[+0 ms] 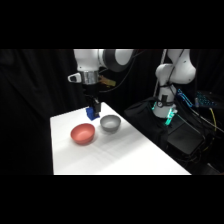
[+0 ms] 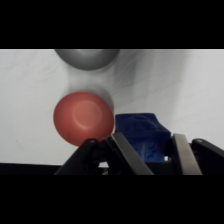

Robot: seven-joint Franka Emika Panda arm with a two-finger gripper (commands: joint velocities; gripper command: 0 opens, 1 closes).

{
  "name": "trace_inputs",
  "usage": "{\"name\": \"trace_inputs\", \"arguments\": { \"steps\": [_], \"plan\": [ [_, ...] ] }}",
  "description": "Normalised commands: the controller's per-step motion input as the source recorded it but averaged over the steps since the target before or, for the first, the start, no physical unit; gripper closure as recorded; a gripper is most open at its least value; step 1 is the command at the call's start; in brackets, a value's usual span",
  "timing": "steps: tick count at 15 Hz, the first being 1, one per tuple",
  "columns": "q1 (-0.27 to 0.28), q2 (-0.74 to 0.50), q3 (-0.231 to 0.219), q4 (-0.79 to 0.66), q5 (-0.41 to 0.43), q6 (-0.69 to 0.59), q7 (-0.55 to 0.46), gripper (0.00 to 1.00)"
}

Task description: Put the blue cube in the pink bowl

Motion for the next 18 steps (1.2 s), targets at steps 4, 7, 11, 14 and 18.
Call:
{"name": "trace_inputs", "arguments": {
  "steps": [4,7,11,14,18],
  "plan": [
    [-0.104,0.18,-0.059,0.43,0.127,-0.22,-0.28,0.77],
    [-0.098,0.35,-0.045,0.49,0.124,-0.1,-0.25,0.77],
    [-0.095,0.43,-0.015,0.5,0.143,-0.03,-0.23,0.77],
    [-0.112,0.4,0.036,0.45,0.204,0.04,-0.27,0.77],
    [-0.123,0.32,0.092,0.36,0.229,0.07,-0.29,0.77]
  ]
}}
